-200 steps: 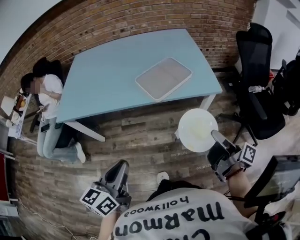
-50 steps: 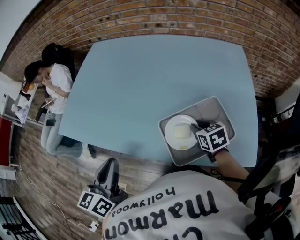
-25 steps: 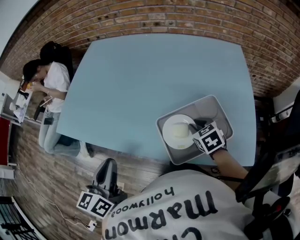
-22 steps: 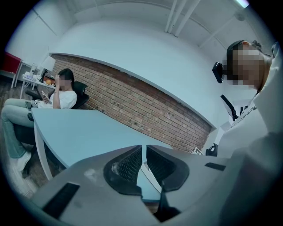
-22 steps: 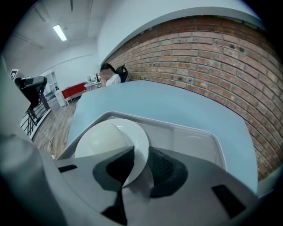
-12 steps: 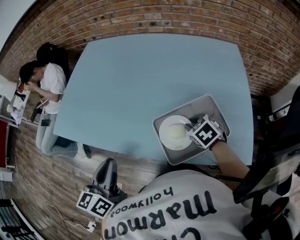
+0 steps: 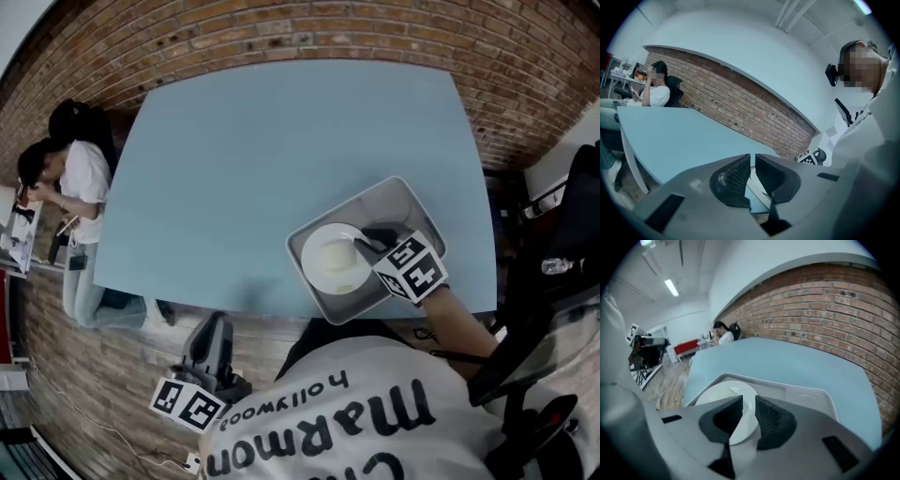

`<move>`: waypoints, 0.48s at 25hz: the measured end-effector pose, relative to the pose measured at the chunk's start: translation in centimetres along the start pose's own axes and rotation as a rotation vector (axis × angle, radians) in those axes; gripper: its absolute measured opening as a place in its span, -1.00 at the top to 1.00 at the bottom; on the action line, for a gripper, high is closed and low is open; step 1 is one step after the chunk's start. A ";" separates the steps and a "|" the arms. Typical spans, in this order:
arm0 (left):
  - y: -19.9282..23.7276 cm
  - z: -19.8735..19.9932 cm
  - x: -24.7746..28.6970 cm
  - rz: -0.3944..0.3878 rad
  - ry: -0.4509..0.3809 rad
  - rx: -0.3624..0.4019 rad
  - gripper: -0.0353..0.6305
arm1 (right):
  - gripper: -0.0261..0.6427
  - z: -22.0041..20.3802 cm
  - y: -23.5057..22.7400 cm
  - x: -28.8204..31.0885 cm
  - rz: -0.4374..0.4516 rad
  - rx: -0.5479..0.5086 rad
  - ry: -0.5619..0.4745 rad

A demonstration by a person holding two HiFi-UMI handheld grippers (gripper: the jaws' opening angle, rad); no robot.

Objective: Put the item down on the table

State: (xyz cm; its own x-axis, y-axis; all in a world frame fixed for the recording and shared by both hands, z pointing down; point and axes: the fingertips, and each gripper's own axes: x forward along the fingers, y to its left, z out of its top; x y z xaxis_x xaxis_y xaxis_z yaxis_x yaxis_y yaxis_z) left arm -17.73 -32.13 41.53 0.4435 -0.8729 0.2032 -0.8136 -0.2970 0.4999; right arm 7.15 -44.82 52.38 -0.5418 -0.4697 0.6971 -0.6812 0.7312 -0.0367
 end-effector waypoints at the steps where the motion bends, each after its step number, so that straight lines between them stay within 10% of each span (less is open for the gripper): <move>1: 0.0 0.1 0.5 -0.019 0.008 0.001 0.78 | 0.67 0.4 0.3 -0.6 0.015 0.027 -0.056; 12: -3.0 2.2 4.7 -0.270 0.130 0.056 0.78 | 0.80 1.9 -0.4 -10.7 -0.092 0.365 -0.470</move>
State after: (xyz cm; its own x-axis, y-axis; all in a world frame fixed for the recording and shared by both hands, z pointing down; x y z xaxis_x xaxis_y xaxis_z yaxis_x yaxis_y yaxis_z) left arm -14.06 -36.21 39.13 0.6878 -0.7040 0.1770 -0.6778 -0.5357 0.5036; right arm 12.26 -41.03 43.56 -0.5756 -0.7520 0.3212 -0.8155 0.4990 -0.2931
